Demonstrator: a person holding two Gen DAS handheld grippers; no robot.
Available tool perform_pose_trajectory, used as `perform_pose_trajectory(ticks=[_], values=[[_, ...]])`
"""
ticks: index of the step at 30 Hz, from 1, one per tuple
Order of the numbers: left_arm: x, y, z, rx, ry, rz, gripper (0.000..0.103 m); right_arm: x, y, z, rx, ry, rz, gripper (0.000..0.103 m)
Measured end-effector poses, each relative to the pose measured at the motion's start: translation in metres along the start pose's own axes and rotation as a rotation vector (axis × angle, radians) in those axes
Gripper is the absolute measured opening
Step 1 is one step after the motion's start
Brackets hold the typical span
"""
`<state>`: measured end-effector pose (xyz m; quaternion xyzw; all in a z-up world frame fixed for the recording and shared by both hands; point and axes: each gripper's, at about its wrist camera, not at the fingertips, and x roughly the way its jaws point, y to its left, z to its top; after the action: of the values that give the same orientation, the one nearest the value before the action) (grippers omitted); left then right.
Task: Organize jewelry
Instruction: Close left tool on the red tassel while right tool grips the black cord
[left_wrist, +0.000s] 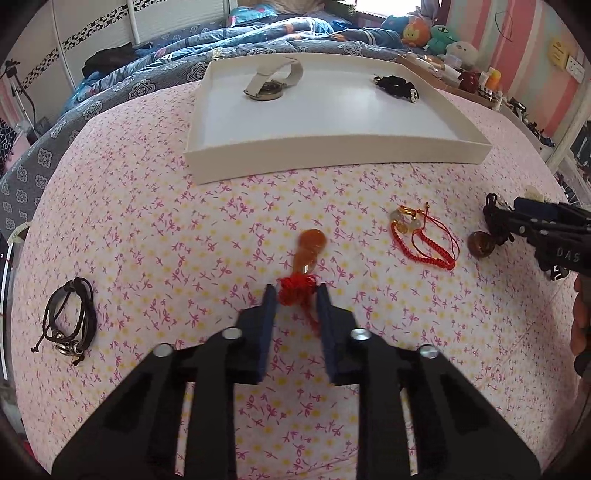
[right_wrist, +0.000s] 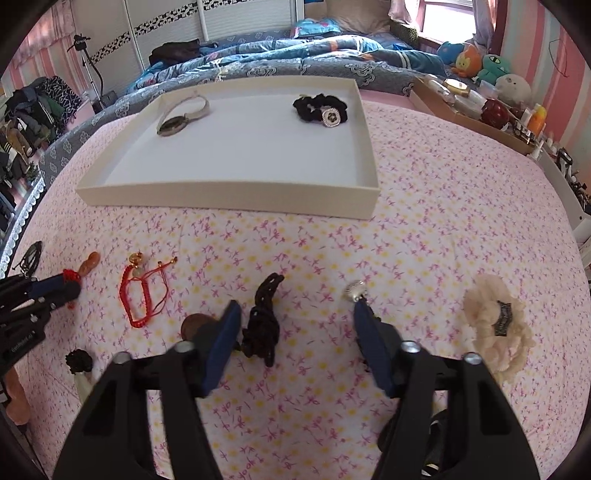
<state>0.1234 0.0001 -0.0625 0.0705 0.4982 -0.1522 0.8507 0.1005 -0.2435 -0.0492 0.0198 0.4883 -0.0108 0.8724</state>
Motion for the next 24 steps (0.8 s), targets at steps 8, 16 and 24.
perform_pose_trajectory(ticks=[8, 16, 24], values=[[0.001, 0.004, 0.001, -0.008, -0.001, 0.001, 0.006, 0.005, 0.003, -0.002, 0.003, 0.022, 0.041, 0.036], [-0.003, 0.007, 0.005, -0.014, -0.024, -0.015, 0.004, -0.001, 0.003, 0.000, -0.001, -0.001, 0.069, 0.016], [-0.017, 0.009, 0.013, -0.011, -0.068, -0.007, 0.004, -0.014, 0.004, 0.004, -0.020, -0.034, 0.064, 0.016]])
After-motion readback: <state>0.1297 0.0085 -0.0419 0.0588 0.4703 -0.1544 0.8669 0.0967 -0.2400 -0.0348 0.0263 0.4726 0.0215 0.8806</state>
